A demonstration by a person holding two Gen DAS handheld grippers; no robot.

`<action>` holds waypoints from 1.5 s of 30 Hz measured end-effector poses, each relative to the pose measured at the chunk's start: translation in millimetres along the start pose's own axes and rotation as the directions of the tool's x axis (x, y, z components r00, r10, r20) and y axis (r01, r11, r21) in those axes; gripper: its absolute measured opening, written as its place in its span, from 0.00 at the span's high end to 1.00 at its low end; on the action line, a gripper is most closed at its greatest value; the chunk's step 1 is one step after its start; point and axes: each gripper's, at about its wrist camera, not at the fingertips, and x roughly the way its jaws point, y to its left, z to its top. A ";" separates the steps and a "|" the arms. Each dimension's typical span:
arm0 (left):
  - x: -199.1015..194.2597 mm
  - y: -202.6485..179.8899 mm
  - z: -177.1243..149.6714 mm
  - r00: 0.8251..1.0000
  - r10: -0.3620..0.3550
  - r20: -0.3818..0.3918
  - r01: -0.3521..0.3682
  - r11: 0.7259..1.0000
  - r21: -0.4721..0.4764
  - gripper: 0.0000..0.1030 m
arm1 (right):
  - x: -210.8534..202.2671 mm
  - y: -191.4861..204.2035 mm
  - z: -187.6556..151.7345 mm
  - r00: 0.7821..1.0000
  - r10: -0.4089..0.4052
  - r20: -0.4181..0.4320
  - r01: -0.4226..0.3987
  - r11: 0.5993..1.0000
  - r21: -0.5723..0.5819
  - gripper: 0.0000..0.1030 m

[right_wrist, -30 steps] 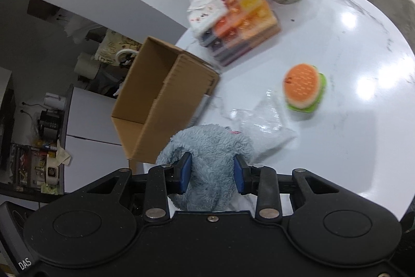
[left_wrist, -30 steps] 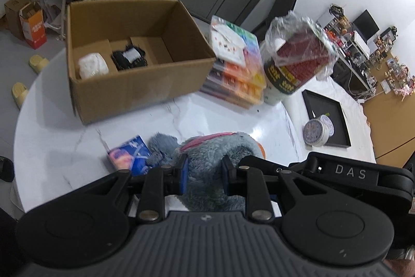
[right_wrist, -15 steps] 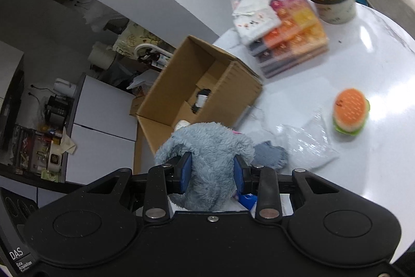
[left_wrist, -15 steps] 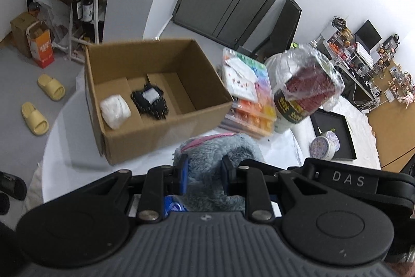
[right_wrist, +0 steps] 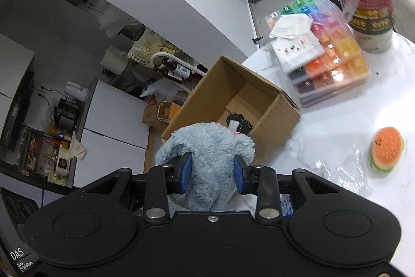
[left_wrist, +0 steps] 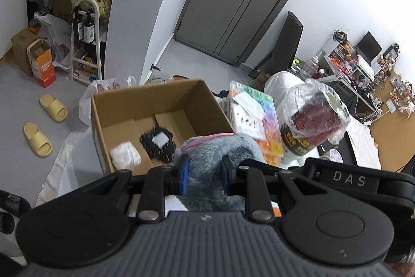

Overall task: Organize soft objects
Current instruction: 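Lift the grey fluffy ball with both tools and carry it over the cardboard box, then open both tools to drop the grey fluffy ball into the box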

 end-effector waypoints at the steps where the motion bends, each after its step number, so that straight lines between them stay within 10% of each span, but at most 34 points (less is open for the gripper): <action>1: 2.0 0.7 3.2 1.000 0.000 0.002 0.000 1.000 0.000 0.77 | 2.5 1.3 3.3 1.000 -0.001 0.002 0.001 1.000 0.000 0.68; 28: 61.1 13.4 47.5 0.999 -0.035 -0.024 0.035 0.999 -0.016 0.73 | 38.3 -13.5 39.9 0.998 0.000 0.056 -0.004 0.997 0.075 0.53; 45: 16.3 4.8 28.7 0.998 0.059 -0.006 -0.059 0.997 0.056 0.41 | -17.0 -28.2 13.7 0.996 -0.080 0.045 0.081 0.997 -0.003 0.40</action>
